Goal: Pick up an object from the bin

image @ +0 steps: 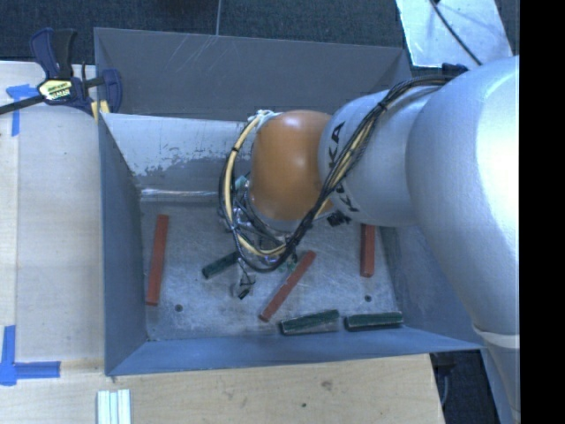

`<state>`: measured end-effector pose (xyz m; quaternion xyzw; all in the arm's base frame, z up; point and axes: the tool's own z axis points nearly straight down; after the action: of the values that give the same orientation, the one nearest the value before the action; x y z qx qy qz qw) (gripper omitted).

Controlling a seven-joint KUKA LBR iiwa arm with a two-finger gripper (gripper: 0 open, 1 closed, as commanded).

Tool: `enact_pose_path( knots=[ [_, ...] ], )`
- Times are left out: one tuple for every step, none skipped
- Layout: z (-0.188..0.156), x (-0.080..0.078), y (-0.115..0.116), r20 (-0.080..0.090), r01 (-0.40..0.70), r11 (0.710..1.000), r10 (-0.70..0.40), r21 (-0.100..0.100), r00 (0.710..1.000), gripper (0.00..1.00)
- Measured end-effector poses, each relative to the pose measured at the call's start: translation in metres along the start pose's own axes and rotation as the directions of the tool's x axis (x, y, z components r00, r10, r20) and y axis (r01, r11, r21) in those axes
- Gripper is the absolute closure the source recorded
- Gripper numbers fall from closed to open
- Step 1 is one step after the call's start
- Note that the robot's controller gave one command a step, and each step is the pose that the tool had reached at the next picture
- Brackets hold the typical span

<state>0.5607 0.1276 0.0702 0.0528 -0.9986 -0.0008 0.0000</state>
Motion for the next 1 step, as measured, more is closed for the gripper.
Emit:
enact_pose_path(
  knots=[
    [-0.0004,-0.0021,-0.0028,0.004,-0.007,1.000,0.007,0.000,1.000,1.00]
  ],
)
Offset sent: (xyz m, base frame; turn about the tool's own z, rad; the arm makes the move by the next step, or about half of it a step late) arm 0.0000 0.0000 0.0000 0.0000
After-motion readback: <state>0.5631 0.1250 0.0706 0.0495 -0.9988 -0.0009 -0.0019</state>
